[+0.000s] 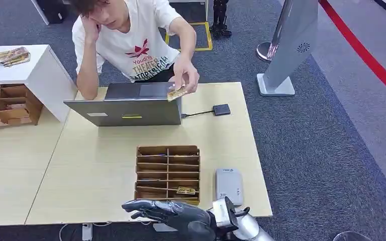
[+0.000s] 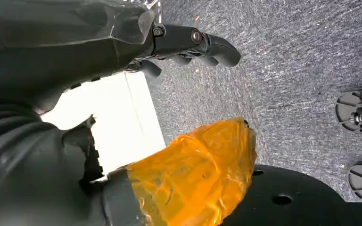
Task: Pass the card to the sensor for recognition and then transmit it.
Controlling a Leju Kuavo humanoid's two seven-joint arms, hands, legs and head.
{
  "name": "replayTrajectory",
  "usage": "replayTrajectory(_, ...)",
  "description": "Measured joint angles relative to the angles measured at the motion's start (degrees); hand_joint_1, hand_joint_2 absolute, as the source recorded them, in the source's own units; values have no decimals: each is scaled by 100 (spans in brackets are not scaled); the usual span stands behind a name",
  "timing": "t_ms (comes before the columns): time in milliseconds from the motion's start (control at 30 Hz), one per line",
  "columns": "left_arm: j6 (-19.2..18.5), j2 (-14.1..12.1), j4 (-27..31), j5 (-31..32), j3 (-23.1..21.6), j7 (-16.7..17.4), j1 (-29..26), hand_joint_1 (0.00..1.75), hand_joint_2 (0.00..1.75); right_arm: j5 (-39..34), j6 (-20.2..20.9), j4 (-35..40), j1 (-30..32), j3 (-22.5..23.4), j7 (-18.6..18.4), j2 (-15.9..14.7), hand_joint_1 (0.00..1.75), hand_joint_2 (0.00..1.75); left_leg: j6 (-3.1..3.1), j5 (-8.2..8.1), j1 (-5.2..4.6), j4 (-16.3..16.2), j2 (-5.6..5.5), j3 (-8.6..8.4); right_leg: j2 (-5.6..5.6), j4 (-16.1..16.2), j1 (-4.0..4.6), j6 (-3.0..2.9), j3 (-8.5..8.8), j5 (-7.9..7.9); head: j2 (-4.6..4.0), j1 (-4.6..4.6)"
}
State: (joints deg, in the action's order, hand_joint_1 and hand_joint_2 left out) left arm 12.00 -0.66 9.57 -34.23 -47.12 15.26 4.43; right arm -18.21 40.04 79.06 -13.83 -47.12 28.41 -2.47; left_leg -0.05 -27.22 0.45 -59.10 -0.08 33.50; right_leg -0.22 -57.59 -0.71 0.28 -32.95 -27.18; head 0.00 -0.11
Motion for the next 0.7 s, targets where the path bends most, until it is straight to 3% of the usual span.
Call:
replayTrajectory(367,52,2,0,-4,0,-59,0,0,0,118,-300,11,-65,66,-162,0,0,175,-1,1,0,0,0,0,0,0,0,-1,0,1,0,-2)
replayTrajectory(500,140,9,0,-61,0,-61,-2,0,0,293,-934,39,-143,225,-444,0,0,175,-1,1,0,0,0,0,0,0,0,-1,1,2,0,0)
replayTrajectory(600,230,13,0,-109,0,-66,-4,0,0,712,-1931,155,-209,408,-688,18,0,175,-1,2,0,0,-1,0,-1,0,0,-5,1,5,0,0)
replayTrajectory(700,245,15,0,-133,0,-66,-8,0,0,818,-2194,249,-307,544,-789,46,0,175,-2,2,0,0,0,-2,1,0,0,-6,1,5,0,-2)
